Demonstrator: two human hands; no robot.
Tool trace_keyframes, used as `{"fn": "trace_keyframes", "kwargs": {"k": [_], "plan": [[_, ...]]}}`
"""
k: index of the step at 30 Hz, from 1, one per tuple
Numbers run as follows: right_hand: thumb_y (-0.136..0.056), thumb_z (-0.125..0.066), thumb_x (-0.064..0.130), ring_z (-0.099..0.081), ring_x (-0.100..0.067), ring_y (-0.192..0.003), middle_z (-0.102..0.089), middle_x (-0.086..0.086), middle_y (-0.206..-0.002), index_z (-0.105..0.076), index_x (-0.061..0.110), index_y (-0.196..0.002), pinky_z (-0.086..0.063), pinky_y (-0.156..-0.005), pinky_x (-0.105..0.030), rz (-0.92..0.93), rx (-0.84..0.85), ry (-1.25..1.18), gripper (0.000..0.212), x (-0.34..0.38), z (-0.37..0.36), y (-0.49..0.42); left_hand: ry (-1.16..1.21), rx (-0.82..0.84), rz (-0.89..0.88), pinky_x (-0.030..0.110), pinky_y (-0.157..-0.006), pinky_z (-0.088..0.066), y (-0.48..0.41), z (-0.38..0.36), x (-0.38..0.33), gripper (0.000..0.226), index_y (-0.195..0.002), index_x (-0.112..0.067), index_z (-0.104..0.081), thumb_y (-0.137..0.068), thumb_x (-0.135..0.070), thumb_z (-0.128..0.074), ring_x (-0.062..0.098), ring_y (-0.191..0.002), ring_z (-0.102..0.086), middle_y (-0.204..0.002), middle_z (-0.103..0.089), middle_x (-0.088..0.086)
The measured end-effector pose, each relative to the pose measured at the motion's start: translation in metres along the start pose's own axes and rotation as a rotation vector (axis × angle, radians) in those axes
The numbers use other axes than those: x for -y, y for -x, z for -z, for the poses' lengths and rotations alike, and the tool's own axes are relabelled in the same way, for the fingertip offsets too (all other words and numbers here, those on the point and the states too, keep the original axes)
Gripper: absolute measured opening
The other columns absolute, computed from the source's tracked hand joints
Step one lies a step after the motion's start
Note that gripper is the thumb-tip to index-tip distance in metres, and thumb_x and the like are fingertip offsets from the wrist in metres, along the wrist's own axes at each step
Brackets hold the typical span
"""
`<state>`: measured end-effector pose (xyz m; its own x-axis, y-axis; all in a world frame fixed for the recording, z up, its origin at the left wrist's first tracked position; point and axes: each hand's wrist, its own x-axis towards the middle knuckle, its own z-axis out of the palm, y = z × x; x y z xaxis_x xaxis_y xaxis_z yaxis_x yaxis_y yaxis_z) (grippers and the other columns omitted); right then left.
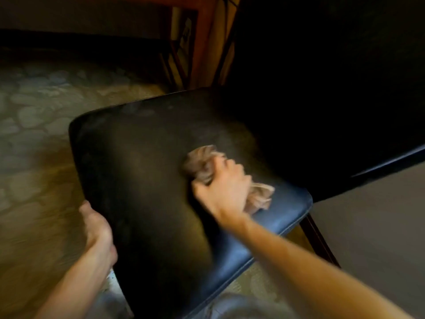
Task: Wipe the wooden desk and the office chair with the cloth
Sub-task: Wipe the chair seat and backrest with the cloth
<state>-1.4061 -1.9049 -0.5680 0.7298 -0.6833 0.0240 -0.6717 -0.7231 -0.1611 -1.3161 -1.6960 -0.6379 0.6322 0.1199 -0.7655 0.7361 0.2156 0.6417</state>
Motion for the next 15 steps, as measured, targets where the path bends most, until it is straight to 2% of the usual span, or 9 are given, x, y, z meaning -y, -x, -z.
{"fn": "trace_keyframes", "kwargs": {"k": [3,5,6,7,8,10,11,13,15], "plan": [[-0.068,-0.052,0.063,-0.054,-0.029,-0.107,-0.059,-0.001,-0.115,-0.057,0.03,-0.124,-0.042,-0.09,-0.047,0.189,0.058,-0.13,0.065,0.055,-0.009,0.059,0.038,0.123,-0.104,0.039,-0.123,-0.025,0.014,0.022,0.011,0.076,-0.159,-0.022,-0.033,-0.1,-0.069,-0.03,0.025,-0.148,-0.036,-0.163,-0.037,0.003],[-0.066,-0.054,0.062,-0.054,-0.026,-0.102,-0.058,0.003,-0.108,-0.058,0.032,-0.121,-0.045,-0.086,-0.045,0.327,0.069,-0.157,0.063,0.059,-0.008,0.094,-0.118,0.281,-0.161,0.041,-0.127,-0.016,0.004,0.037,0.031,0.095,-0.161,-0.014,-0.03,-0.091,-0.078,-0.028,0.025,-0.154,-0.025,-0.166,-0.03,0.012],[-0.066,-0.054,0.063,-0.054,-0.025,-0.101,-0.056,0.005,-0.107,-0.057,0.033,-0.122,-0.047,-0.086,-0.044,0.44,0.119,-0.173,0.063,0.055,-0.004,0.112,0.027,0.391,-0.209,0.041,-0.128,-0.008,0.001,0.04,0.036,0.096,-0.161,-0.008,-0.025,-0.094,-0.076,-0.021,0.026,-0.156,-0.015,-0.167,-0.023,0.018],[-0.067,-0.054,0.064,-0.053,-0.023,-0.102,-0.055,0.006,-0.107,-0.056,0.034,-0.122,-0.048,-0.087,-0.044,0.549,0.186,-0.196,0.063,0.049,-0.001,0.126,0.321,0.665,-0.143,0.041,-0.127,-0.006,-0.014,0.043,0.045,0.091,-0.16,-0.004,-0.025,-0.098,-0.07,-0.015,0.028,-0.157,-0.012,-0.166,-0.021,0.022],[-0.067,-0.054,0.065,-0.053,-0.022,-0.103,-0.055,0.007,-0.107,-0.055,0.035,-0.123,-0.049,-0.088,-0.043,0.633,0.242,-0.221,0.064,0.042,0.004,0.133,0.46,0.712,-0.025,0.041,-0.125,-0.014,-0.014,0.049,0.048,0.086,-0.156,-0.001,-0.035,-0.102,-0.065,-0.014,0.03,-0.156,-0.017,-0.163,-0.029,0.025],[-0.068,-0.054,0.063,-0.055,-0.025,-0.104,-0.057,0.004,-0.109,-0.057,0.034,-0.126,-0.05,-0.086,-0.042,0.651,0.195,-0.236,0.065,0.021,0.015,0.119,0.177,0.376,-0.024,0.04,-0.103,-0.048,0.018,0.033,0.034,0.073,-0.125,-0.011,-0.074,-0.103,-0.059,-0.024,0.036,-0.145,-0.041,-0.142,-0.06,0.019],[-0.068,-0.054,0.061,-0.055,-0.028,-0.104,-0.059,0.0,-0.111,-0.058,0.032,-0.128,-0.051,-0.085,-0.043,0.581,0.111,-0.236,0.066,0.009,0.02,0.1,0.261,0.321,0.185,0.039,-0.093,-0.055,0.015,0.023,0.02,0.064,-0.114,-0.02,-0.08,-0.102,-0.057,-0.029,0.037,-0.137,-0.052,-0.136,-0.066,0.013],[-0.07,-0.054,0.058,-0.054,-0.035,-0.106,-0.059,-0.009,-0.115,-0.058,0.024,-0.133,-0.049,-0.085,-0.045,0.363,-0.081,-0.192,0.072,-0.02,0.033,0.046,0.293,0.179,0.141,0.042,-0.103,-0.051,0.019,0.021,0.003,0.055,-0.124,-0.025,-0.073,-0.103,-0.054,-0.031,0.038,-0.131,-0.057,-0.14,-0.064,0.007],[-0.074,-0.059,0.055,-0.051,-0.039,-0.116,-0.057,-0.015,-0.124,-0.053,0.021,-0.14,-0.046,-0.092,-0.049,0.175,-0.143,-0.152,0.075,-0.047,0.047,-0.011,0.227,0.149,0.144,0.039,-0.096,-0.05,0.008,0.021,-0.009,0.053,-0.123,-0.025,-0.069,-0.105,-0.054,-0.028,0.034,-0.121,-0.061,-0.128,-0.069,0.005]]}}
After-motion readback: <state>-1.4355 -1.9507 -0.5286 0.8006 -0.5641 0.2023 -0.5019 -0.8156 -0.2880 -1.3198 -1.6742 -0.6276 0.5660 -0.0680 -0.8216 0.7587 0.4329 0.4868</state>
